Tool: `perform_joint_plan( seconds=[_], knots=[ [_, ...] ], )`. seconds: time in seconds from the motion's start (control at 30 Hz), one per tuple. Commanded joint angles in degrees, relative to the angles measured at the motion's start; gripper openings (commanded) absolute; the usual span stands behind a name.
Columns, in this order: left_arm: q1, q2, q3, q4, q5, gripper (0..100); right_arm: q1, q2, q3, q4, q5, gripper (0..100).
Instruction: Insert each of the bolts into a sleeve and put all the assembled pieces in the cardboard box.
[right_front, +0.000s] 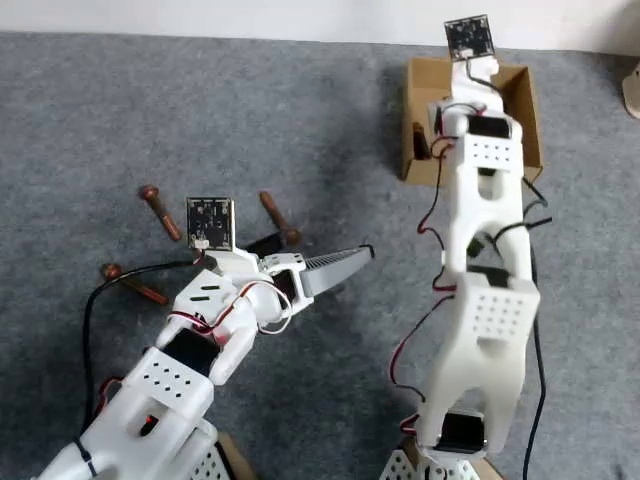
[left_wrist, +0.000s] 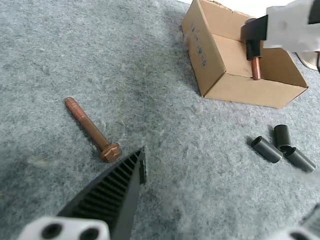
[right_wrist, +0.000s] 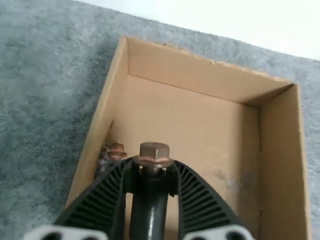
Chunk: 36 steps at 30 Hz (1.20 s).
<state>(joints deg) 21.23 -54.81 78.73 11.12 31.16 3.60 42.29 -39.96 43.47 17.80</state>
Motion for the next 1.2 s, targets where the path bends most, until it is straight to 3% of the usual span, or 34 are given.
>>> perform_joint_plan(
  seconds=[0.0, 0.33, 0.9, 0.97, 1.1, 1.17],
  knots=[
    [-0.48, -0.48, -0.31, -0.18, 0.26, 50, -0.66, 5.05, -17.27, 4.53, -1.41, 0.5],
    [-0.48, -0.48, -0.31, -0.09, 0.26, 50, -2.59, 22.64, -37.93, 12.35, -3.69, 0.5],
    [-0.22, -0.48, -0.22, 0.09, 0.18, 50, -2.24, 30.02, -39.43, 7.43, -6.59, 0.5],
    [-0.22, -0.48, -0.22, 0.09, 0.18, 50, -2.15, 29.93, -39.43, 7.52, -6.59, 1.9],
    [-0.22, -0.48, -0.22, 0.09, 0.18, 50, -2.15, 29.58, -39.43, 8.40, -7.91, 15.9],
    [-0.22, -0.48, -0.22, 0.09, 0.18, 50, -2.15, 29.49, -39.52, 10.59, -7.74, 16.0]
  ],
)
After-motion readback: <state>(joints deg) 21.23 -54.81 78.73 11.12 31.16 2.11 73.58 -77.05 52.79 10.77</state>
